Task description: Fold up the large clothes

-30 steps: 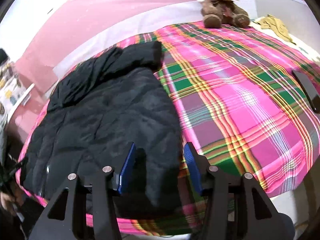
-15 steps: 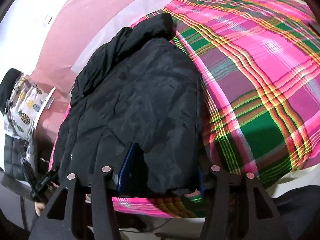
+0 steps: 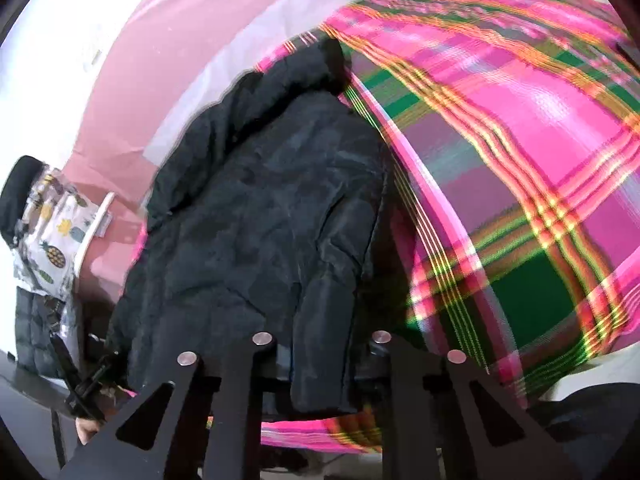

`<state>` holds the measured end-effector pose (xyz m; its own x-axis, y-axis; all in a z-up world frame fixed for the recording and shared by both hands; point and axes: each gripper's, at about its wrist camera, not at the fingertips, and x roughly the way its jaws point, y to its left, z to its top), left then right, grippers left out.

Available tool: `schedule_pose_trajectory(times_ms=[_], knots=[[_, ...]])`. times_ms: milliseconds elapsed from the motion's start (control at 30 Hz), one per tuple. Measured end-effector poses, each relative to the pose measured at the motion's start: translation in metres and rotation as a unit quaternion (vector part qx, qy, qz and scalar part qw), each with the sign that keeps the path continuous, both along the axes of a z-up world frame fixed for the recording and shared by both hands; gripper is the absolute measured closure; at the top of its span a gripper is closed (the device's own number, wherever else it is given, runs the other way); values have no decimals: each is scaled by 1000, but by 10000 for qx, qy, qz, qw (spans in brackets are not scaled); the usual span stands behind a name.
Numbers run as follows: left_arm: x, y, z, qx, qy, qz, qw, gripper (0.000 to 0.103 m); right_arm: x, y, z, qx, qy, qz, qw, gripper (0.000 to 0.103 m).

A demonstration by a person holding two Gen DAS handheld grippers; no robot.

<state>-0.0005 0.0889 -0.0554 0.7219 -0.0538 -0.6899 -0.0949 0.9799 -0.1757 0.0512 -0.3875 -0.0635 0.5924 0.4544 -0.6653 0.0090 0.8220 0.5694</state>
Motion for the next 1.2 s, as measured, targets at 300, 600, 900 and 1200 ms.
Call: schedule_pose_trajectory(times_ms=[300, 600, 900, 1200], knots=[[-40, 10, 60, -385, -685, -73, 9969, 87, -36, 1, 73, 75, -816, 132, 9965, 91], [-84, 8, 86, -709, -889, -138, 9934, 87, -82, -10, 99, 187, -1086, 14, 9939, 91], [-91, 6, 110, -859, -1123, -218, 9897, 86, -93, -22, 121, 300, -1405, -76, 9896, 91], [-35, 11, 139, -875, -1444, -199, 9854, 86, -37, -25, 151, 383, -1785, -35, 9832, 90]])
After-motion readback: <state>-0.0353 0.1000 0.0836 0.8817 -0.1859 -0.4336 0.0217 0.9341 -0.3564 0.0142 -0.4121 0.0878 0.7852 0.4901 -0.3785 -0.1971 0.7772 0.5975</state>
